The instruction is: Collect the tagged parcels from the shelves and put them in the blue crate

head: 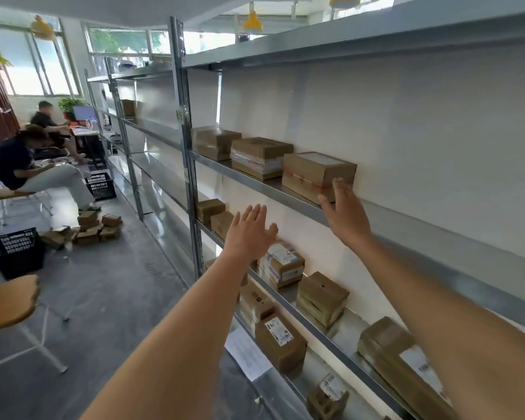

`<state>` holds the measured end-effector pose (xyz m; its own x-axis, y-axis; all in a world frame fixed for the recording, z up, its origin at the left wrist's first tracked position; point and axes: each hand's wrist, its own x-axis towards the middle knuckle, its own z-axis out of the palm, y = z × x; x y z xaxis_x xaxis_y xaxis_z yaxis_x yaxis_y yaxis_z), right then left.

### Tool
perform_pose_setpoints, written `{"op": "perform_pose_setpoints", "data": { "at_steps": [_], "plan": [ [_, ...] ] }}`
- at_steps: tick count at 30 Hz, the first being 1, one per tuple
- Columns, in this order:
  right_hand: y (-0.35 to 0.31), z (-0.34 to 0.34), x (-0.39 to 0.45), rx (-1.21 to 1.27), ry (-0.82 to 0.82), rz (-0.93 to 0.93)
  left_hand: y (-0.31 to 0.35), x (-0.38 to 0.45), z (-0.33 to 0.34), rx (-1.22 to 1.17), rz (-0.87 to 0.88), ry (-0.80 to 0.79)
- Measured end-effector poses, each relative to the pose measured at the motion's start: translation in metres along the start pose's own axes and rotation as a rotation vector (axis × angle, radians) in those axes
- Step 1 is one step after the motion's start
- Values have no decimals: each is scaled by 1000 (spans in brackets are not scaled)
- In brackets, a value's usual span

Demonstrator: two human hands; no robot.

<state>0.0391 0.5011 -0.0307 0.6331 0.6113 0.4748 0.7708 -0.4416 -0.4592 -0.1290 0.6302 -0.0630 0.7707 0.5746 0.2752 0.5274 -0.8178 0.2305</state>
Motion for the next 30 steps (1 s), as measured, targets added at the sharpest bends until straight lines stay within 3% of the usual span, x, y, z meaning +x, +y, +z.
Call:
{"op": "perform_pose_setpoints", "data": {
  "at_steps": [4, 8, 13, 20, 26, 30],
  "plan": [
    [15, 0, 56, 172, 129, 188, 9, 55, 3, -293, 1, 71],
    [29, 2, 104, 376, 210, 385, 36, 106, 4, -688, -9, 42],
    [46, 14, 142, 478, 239, 547, 43, 184, 26, -1138, -216, 25],
    [32, 40, 156, 490, 578, 740, 8, 262, 9, -1246, -255, 32],
    [4, 64, 150, 505, 520, 877, -3, 295, 20, -1280, -210, -244],
    [-9, 66, 131, 529, 557, 880, -8, 279, 21, -1392, -184, -136]
  ]
}}
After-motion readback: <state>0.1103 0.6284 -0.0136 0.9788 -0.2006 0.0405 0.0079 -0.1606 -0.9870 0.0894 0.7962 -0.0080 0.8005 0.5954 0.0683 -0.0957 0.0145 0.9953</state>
